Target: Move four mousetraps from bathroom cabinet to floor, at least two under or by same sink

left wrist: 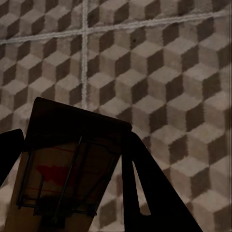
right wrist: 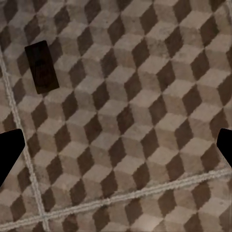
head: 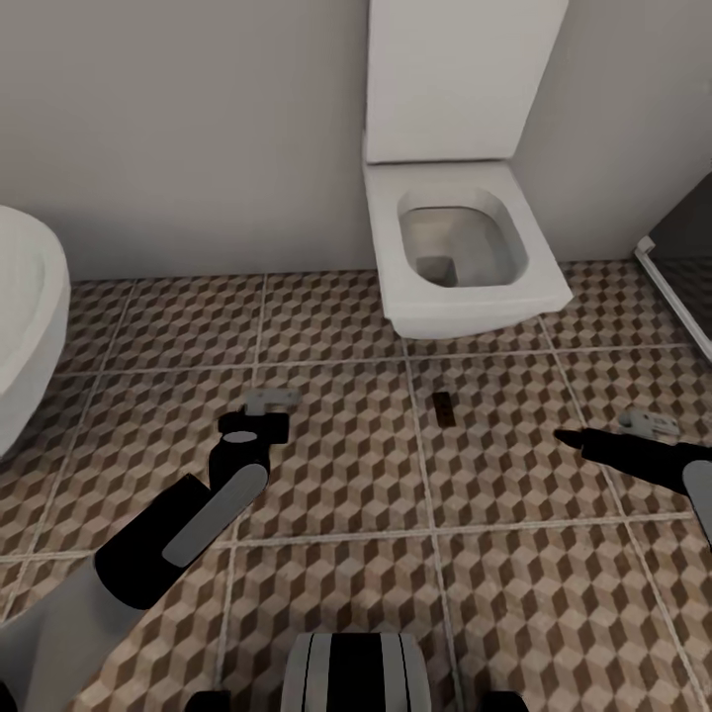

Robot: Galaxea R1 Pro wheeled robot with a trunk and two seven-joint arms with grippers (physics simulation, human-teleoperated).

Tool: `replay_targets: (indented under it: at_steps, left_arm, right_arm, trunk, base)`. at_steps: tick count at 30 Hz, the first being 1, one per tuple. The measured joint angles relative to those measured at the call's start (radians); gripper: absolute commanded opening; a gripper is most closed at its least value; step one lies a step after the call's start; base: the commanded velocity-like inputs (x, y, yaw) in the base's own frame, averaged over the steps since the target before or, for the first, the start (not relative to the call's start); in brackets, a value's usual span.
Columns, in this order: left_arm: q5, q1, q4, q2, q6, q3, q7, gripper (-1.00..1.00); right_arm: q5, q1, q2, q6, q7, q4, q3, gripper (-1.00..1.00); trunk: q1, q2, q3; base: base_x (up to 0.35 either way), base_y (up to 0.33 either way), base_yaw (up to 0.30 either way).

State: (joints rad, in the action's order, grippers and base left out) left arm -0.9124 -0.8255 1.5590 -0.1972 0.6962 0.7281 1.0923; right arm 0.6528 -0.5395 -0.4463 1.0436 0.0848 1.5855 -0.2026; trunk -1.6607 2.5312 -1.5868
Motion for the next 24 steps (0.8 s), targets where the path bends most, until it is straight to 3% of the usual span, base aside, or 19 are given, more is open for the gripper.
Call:
replay_targets:
  at_steps: [7, 24]
  left_arm:
    - [0.0, 0.0, 0.0, 0.004, 0.003, -0.001, -0.001, -1.0]
    - [-0.001, 0.0, 0.001, 0.005, -0.003, -0.002, -0.001, -1.0]
  right_arm:
    - [-0.009, 0.0, 0.001, 0.0, 0.002, 0.0, 0.042, 1.0]
    - [-0.014, 0.0, 0.002, 0.0, 0.012, 0.0, 0.049, 1.0]
  trunk:
    - [0.0, 0.0, 0.0]
    - [0.0, 0.0, 0.0]
  base:
    - [0.084, -0.221, 0.0]
    - [-0.028, -0.125, 0.0]
